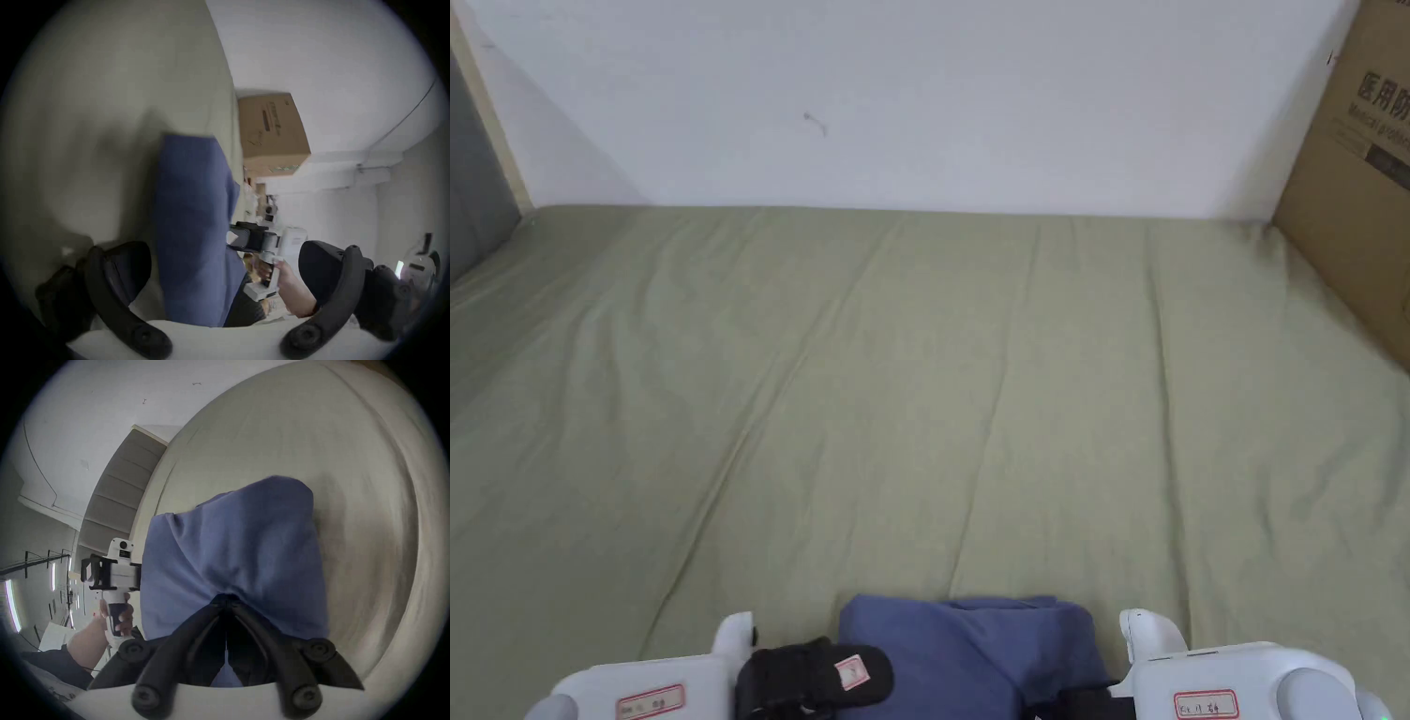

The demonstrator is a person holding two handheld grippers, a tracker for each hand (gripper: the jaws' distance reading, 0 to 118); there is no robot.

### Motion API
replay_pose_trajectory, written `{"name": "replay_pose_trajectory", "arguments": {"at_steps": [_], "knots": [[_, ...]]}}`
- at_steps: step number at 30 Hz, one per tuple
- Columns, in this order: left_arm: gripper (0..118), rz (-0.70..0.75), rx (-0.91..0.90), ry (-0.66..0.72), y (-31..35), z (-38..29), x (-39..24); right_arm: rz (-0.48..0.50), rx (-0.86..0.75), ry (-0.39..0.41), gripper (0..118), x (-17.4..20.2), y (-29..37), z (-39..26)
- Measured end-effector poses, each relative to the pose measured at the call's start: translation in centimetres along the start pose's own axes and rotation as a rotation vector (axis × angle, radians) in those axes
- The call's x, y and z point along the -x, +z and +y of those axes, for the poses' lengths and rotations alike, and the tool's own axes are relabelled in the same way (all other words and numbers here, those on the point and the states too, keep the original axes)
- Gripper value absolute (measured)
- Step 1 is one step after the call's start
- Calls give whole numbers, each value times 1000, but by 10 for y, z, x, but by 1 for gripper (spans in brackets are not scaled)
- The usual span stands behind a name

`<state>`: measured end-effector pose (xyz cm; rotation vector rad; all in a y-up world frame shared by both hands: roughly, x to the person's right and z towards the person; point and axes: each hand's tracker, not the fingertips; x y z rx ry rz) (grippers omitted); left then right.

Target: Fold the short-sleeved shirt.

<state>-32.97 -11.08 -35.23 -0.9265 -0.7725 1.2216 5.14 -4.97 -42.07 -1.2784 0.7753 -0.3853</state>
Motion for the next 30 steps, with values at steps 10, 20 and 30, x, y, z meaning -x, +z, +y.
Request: {"name": "replay_pose_trajectory", "arguments": {"at_steps": [10,20,30], "knots": [[20,361,-41,-148,-22,-11,-5,43,-41,-60,0,-6,3,-11],[20,122,-85,-158,21,-15,-61,3,-126,41,0,32,49,-18],[20,619,-30,-303,236,44,-108,-62,-223,63,0,63,120,-40]]}}
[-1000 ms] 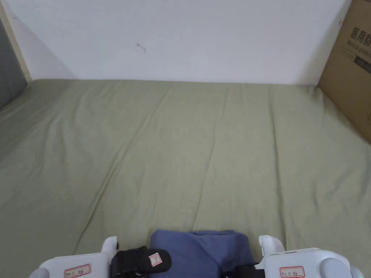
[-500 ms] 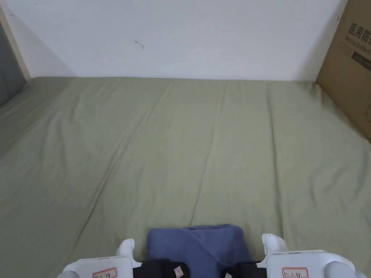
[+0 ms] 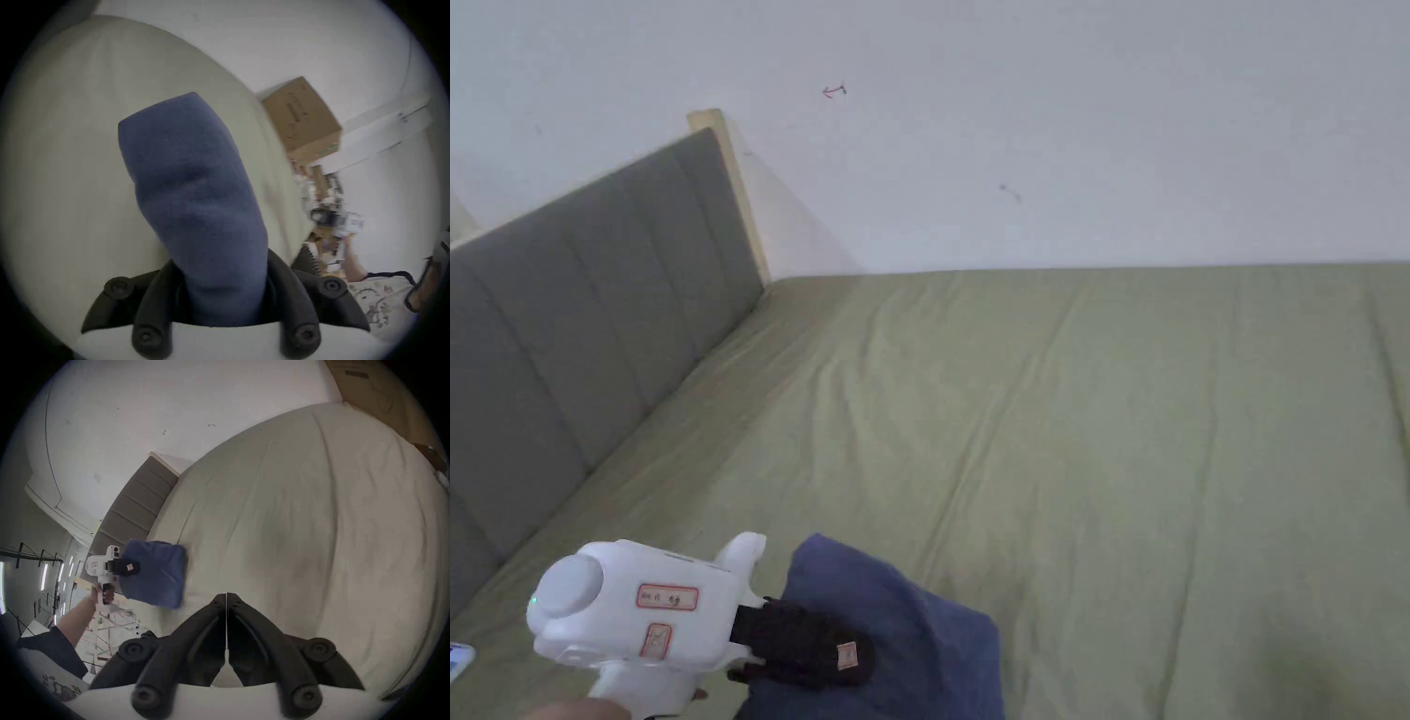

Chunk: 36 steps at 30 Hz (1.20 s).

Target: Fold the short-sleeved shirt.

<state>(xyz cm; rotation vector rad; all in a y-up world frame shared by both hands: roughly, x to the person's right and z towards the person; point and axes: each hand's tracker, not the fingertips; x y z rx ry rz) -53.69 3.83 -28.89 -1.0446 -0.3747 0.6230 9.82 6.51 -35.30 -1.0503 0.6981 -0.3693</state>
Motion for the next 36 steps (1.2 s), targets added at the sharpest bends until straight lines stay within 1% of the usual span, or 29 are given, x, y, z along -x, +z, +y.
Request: {"name": "replay_pose_trajectory", "arguments": {"at_steps": [3,5,7,10,11,12,13,14,15,17,20,21,23,24,26,28,29,30,31,32,33,34,35,36], "knots": [[20,183,14,23,40,5,38,-23,0,3,0,5,3,-3],[20,320,27,-9,55,9,48,-47,-7,-3,0,6,2,-3],[21,445,24,-69,65,14,55,-63,-9,-34,0,5,-2,-2],[34,627,11,-160,66,19,61,-57,-16,-50,0,6,-5,0],[42,654,42,-177,65,19,63,-59,-15,-49,0,9,-7,1],[55,677,47,-183,62,18,62,-62,-14,-43,0,12,-8,1],[72,726,68,-216,61,17,62,-63,-10,-33,0,12,-9,2],[98,773,74,-248,60,17,61,-64,-5,-23,0,15,-10,3],[110,816,86,-276,60,18,58,-65,-1,-13,0,18,-10,3],[111,845,53,-315,66,18,52,-64,-1,1,0,19,-10,3],[111,879,-77,-301,81,17,33,-64,-32,14,0,24,-5,5],[111,879,-149,-293,86,15,24,-65,-46,13,0,20,-2,7],[111,832,-268,-246,88,7,0,-59,-77,14,0,21,4,9],[111,768,-323,-210,84,2,-14,-57,-93,16,0,20,7,10],[111,672,-352,-188,67,-12,-42,-61,-117,24,0,19,14,13],[107,588,-331,-193,35,-28,-76,-69,-129,33,0,20,20,15],[93,547,-330,-200,20,-37,-90,-72,-128,33,0,19,23,16],[65,510,-315,-215,2,-46,-105,-77,-123,30,0,20,26,18],[30,483,-309,-211,-17,-55,-120,-101,-106,26,0,21,29,20],[0,468,-305,-189,-36,-61,-134,-145,-76,38,0,23,31,21],[0,463,-325,-173,-52,-67,-147,-179,-58,53,0,23,34,22],[0,377,-324,-142,-65,-69,-159,-205,-45,63,0,25,38,23],[0,311,-325,-144,-75,-69,-171,-210,-47,59,0,26,43,26],[0,303,-363,-171,-84,-68,-192,-207,-55,52,0,27,49,28]]}}
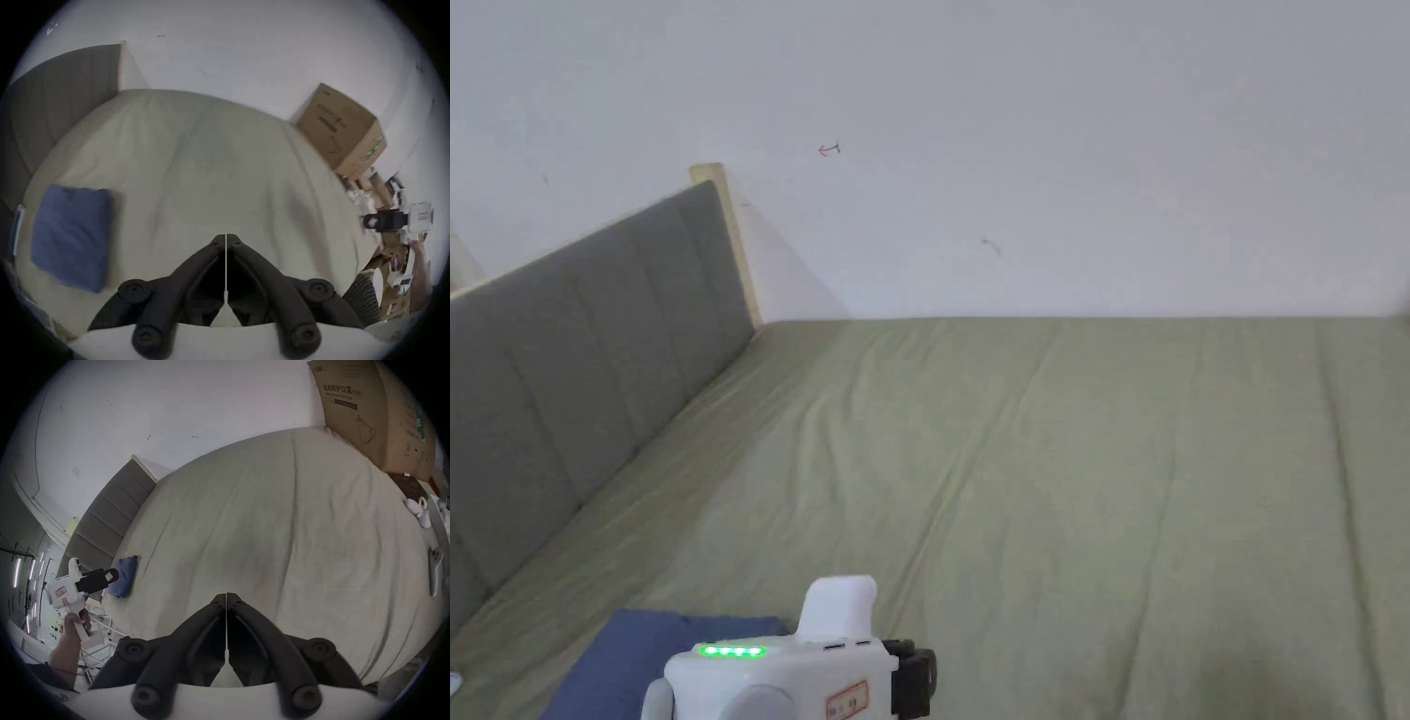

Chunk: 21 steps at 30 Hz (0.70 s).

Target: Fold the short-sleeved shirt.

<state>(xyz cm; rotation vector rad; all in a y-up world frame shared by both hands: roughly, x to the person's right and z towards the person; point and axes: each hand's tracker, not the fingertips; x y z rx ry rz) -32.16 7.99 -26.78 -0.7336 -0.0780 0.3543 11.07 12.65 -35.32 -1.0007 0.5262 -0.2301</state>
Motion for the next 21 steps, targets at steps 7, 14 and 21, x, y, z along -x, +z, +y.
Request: {"name": "replay_pose_trajectory", "arguments": {"at_steps": [7,14,21], "knots": [[0,22,-393,-109,35,45,-119,-34,-280,43,0,4,59,21],[0,101,-711,-338,63,40,-190,-246,-744,285,0,41,89,12],[0,224,-846,-338,75,12,-209,-263,-999,332,1,59,95,-1]]}}
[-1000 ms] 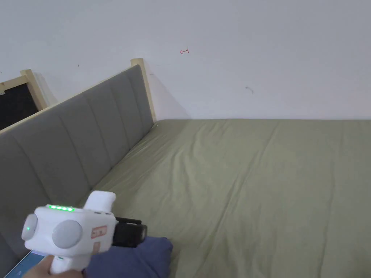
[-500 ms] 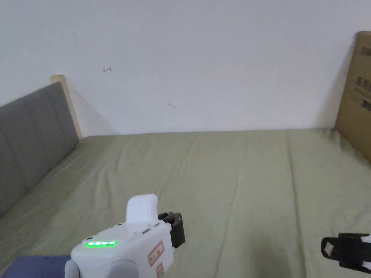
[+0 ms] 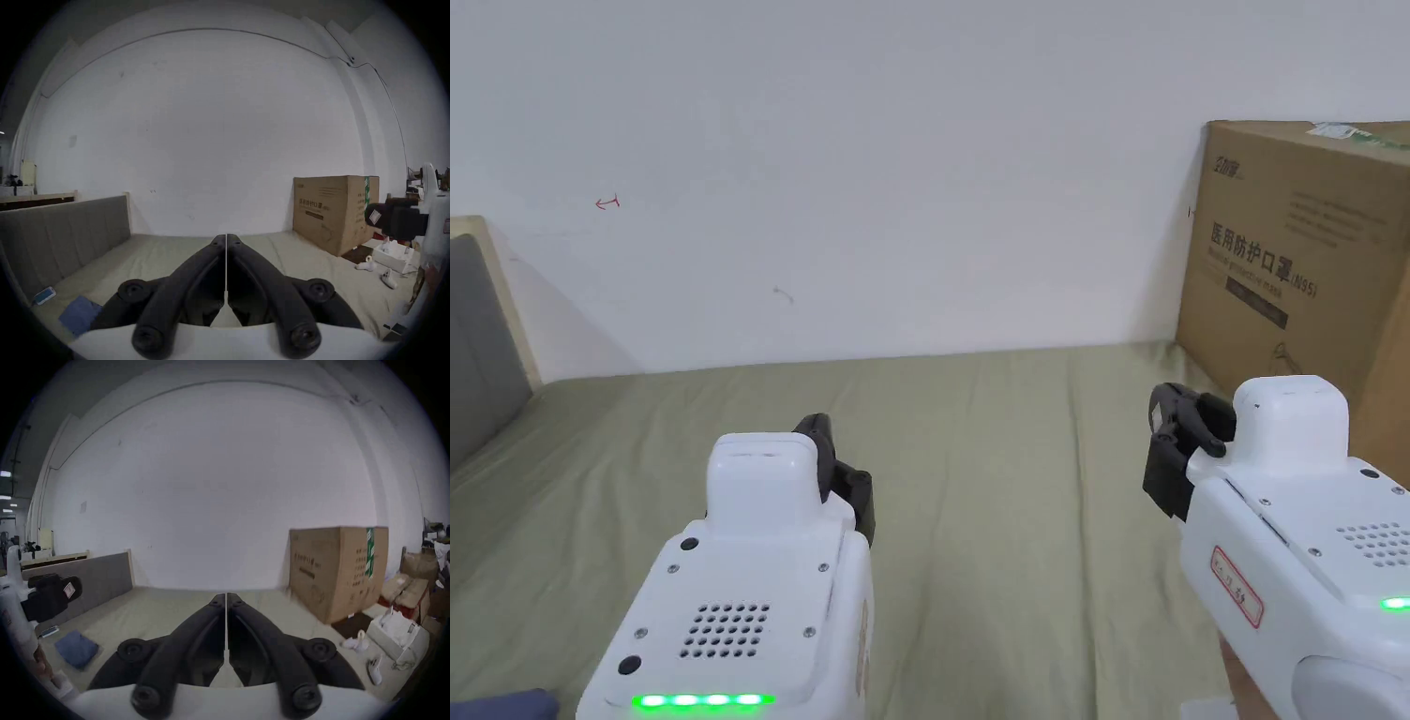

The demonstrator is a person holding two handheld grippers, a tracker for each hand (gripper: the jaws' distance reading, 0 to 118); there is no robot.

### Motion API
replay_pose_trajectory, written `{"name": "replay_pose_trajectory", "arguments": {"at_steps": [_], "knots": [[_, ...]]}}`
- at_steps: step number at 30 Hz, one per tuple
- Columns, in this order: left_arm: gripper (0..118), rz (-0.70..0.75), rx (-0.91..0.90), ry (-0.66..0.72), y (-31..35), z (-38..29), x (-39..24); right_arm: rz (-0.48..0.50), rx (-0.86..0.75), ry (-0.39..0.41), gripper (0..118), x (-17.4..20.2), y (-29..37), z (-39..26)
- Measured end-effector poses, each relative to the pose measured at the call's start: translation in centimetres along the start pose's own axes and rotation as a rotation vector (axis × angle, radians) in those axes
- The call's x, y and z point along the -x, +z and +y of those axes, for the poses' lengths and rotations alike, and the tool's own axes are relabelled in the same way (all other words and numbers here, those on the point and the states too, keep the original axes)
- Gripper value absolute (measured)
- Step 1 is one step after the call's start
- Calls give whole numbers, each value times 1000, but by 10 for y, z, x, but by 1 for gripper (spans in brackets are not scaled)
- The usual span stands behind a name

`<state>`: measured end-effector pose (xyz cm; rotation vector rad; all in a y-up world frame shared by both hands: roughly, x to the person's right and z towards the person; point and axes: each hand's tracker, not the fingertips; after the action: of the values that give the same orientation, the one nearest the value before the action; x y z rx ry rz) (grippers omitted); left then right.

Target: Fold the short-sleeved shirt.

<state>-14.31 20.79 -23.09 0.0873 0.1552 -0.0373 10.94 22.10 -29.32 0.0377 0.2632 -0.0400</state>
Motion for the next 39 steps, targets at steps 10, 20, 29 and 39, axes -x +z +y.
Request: {"name": "replay_pose_trajectory", "arguments": {"at_steps": [10,20,29,39], "knots": [[118,26,-20,69,2,13,17,-34,14,34,117,8,-4,0],[118,34,-24,39,-1,11,19,-46,9,49,118,7,2,2],[118,24,-9,37,3,10,22,-54,10,41,118,12,3,2],[118,26,11,25,2,8,16,-49,33,37,118,14,1,-2]]}}
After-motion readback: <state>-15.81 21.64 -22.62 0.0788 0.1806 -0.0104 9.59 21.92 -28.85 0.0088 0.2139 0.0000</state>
